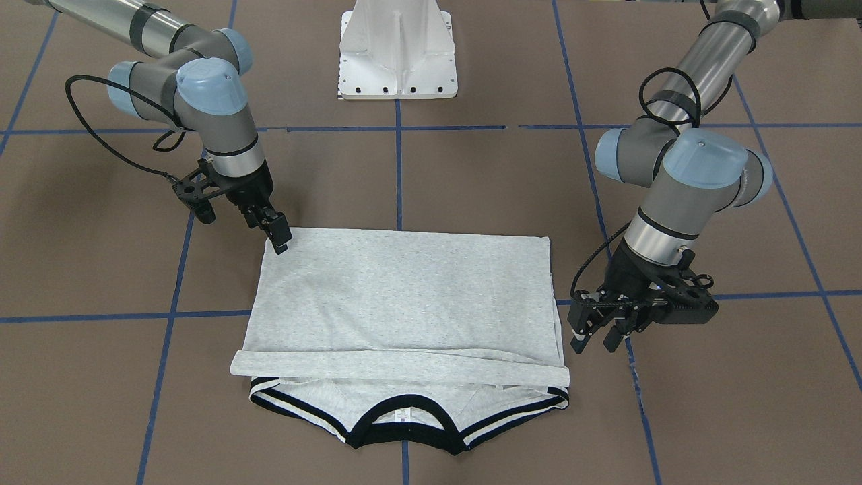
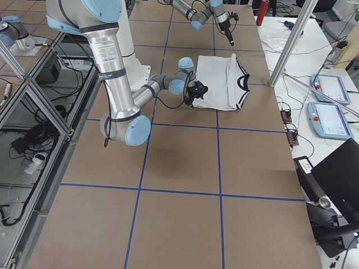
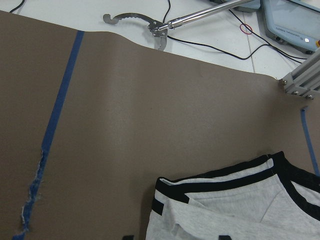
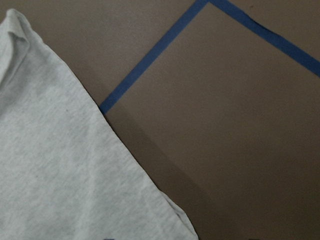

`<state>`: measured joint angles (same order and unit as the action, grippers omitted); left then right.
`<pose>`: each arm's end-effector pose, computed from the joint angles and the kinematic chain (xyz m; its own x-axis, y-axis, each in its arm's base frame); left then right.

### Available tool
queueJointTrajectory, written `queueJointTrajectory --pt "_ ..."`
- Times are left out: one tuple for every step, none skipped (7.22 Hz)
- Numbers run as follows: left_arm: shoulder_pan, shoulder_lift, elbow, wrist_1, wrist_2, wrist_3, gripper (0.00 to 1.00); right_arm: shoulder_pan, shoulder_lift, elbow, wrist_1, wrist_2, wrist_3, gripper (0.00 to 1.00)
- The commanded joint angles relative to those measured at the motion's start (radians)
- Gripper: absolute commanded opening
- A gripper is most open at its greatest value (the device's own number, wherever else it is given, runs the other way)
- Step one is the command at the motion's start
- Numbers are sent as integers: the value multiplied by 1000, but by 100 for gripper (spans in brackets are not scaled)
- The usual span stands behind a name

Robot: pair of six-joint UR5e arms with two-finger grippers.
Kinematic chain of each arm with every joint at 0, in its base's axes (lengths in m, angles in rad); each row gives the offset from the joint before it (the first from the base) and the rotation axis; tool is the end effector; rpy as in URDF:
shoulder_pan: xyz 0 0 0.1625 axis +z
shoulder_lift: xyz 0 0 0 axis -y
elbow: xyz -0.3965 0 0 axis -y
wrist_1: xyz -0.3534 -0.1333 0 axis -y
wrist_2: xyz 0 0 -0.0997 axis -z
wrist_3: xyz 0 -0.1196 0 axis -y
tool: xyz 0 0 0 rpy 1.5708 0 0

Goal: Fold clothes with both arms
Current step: 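Lower the right gripper and grasp the folded edge corner nearest it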

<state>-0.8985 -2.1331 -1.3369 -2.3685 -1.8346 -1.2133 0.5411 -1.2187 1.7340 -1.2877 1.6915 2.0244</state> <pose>0.3517 -0.6058 0.3436 0.4640 -0.0404 -0.8849 0.4765 0.8535 0.2108 -0.4521 -0.4104 0.3720 0.3460 0.7154 0.6070 -0.6553 0.6473 -0.3894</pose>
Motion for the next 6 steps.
queueJointTrajectory --pt "-3 1 -1 0 0 0 64 -13 -8 1 -2 1 7 51" --pt "-3 1 -1 0 2 0 64 -12 -21 12 -2 2 5 1" --pt "-3 2 -1 0 2 0 64 -13 -21 27 -4 7 4 0" --pt "-3 7 -1 0 2 0 64 -13 -21 27 -4 7 4 0" --pt "-3 10 -1 -2 2 0 64 -13 -18 30 -2 7 5 0" --pt "-3 13 -1 -2 2 1 64 -13 -19 41 -5 11 5 0"
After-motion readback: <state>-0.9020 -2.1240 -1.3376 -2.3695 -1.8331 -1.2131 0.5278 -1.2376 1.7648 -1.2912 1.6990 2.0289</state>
